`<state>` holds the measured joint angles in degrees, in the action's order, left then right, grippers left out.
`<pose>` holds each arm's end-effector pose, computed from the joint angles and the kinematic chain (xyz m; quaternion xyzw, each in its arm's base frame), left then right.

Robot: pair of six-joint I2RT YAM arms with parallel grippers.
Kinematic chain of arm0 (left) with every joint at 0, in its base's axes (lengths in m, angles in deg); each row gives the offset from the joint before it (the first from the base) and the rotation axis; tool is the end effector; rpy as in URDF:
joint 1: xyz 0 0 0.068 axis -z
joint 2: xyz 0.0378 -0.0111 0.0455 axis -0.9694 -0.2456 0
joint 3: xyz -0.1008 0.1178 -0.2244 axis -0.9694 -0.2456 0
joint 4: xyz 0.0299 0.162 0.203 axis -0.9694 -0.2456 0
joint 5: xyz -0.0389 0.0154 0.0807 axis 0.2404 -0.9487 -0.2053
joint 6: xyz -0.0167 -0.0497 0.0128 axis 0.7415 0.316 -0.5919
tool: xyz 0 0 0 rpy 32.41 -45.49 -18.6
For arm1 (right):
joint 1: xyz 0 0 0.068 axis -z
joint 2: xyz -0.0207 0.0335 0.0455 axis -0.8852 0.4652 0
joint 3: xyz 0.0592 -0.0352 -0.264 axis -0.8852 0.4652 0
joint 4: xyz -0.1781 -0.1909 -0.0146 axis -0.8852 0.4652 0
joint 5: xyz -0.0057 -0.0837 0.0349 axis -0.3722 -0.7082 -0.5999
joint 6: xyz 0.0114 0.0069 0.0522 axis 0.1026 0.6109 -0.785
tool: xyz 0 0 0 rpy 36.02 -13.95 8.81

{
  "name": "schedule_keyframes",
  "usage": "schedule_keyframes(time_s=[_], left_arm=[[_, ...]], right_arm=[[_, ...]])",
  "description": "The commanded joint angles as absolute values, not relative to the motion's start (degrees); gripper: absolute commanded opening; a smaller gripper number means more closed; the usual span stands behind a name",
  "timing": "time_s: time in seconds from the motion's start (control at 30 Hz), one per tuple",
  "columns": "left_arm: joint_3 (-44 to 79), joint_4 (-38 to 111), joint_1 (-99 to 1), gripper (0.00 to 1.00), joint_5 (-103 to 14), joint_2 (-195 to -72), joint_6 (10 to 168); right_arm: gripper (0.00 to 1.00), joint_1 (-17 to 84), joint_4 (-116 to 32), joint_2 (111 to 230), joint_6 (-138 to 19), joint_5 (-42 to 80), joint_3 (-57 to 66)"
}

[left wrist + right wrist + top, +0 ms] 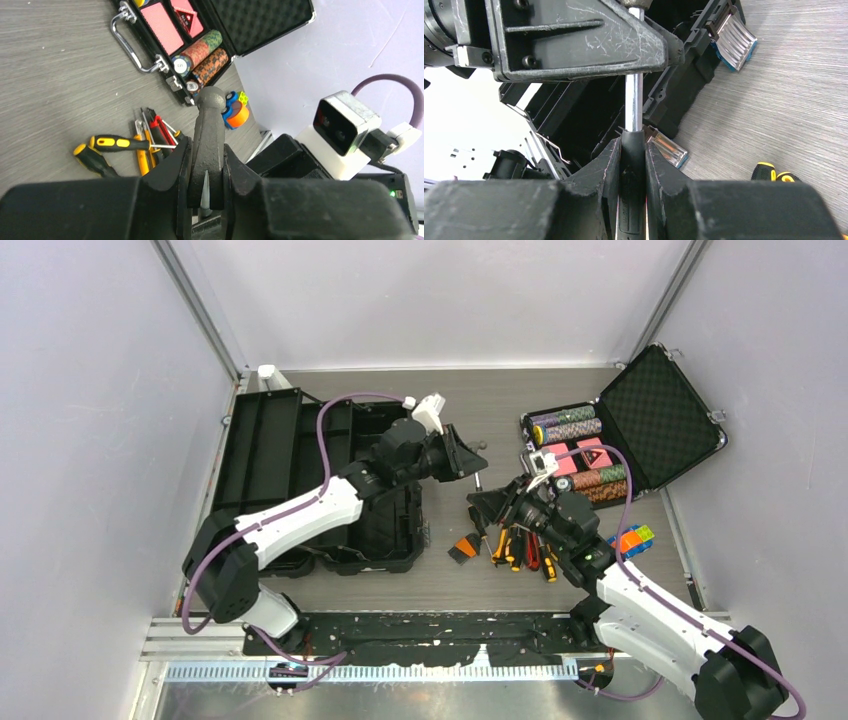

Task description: Pack the tool kit

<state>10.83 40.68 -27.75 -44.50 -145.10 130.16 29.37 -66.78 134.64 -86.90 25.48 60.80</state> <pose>0.2374 -0.2717 0.3135 0.0080 0.7948 -0.5034 0.3390 0.1545 0.1106 0.2452 -0.0783 0.7135 0.4565 0.5257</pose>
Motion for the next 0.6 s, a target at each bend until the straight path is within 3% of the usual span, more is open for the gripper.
schedule_keyframes(time_s=[0.0,0.03,0.13,0.23,0.4,0.57], left_arm=[[13.56,35.99,-27.71,0.0,-46.5,-139.05,123.08],[13.88,33.2,-28.15,0.0,-47.42,-137.65,121.0],[15.3,23.89,-30.91,0.0,-49.54,-132.66,115.16],[18.66,11.12,-35.36,0.0,-52.09,-127.53,108.01],[25.04,-9.52,-48.3,0.0,-59.2,-120.82,97.25],[33.79,-22.69,-61.43,0.0,-63.64,-122.15,87.26]], right_arm=[[0.18,28.96,-71.25,134.49,-85.86,26.95,60.35],[0.23,28.96,-71.17,134.12,-85.77,27.32,60.43],[0.52,28.95,-69.09,132.45,-84.75,27.1,60.24],[0.68,28.99,-65.14,130.89,-83.27,25.88,59.94],[0.75,28.98,-59.9,128.54,-80.61,23.09,59.4],[0.76,28.98,-56.3,128.28,-79.66,21.67,58.87]])
